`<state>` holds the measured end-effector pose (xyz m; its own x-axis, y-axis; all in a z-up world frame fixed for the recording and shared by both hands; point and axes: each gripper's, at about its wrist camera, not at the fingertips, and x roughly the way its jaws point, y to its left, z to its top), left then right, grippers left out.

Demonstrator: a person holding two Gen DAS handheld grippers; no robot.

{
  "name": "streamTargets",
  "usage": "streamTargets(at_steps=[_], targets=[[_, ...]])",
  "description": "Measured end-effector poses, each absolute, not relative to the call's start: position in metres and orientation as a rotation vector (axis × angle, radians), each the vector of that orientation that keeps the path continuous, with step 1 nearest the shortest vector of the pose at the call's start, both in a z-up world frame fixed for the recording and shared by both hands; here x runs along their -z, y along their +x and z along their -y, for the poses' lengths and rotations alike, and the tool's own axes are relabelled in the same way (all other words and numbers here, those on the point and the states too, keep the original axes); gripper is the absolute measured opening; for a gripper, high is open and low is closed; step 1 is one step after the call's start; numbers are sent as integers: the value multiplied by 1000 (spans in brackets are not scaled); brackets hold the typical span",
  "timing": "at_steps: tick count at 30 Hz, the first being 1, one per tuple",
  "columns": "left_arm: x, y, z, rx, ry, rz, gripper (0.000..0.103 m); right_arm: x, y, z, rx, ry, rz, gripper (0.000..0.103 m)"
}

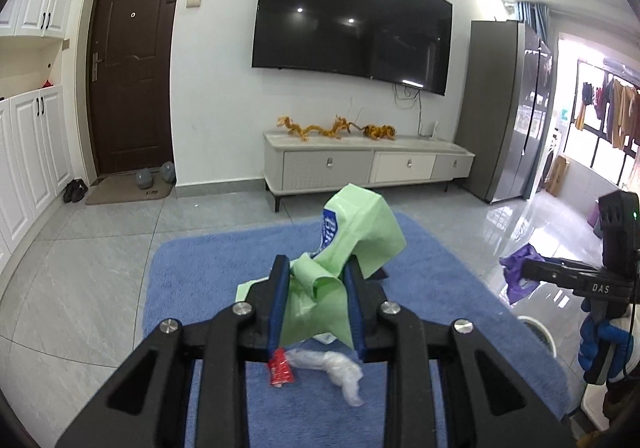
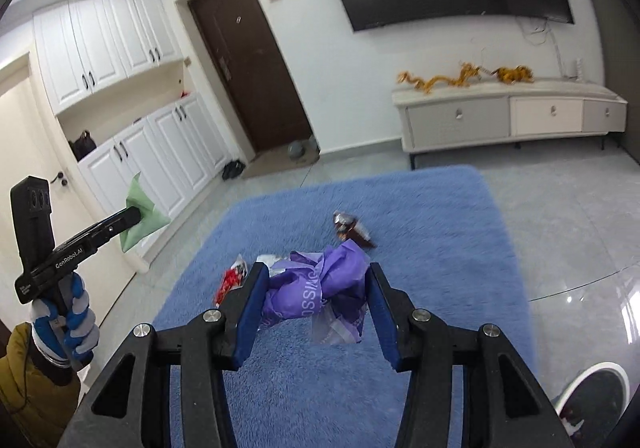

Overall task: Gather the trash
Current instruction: 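Carry the green plastic and purple wrapper to the bin and open both grippers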

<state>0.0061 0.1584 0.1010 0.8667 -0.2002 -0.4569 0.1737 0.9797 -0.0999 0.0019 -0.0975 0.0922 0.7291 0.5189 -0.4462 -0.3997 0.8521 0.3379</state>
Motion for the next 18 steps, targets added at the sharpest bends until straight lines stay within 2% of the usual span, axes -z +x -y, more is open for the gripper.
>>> streamTargets(at_steps=[10, 18], targets=[[-134, 0, -78, 317, -52, -448, 25, -116, -57, 198, -311, 231, -433, 47], [-135, 15, 33, 491, -19, -486, 25, -96, -93, 286, -117, 274, -428, 47]])
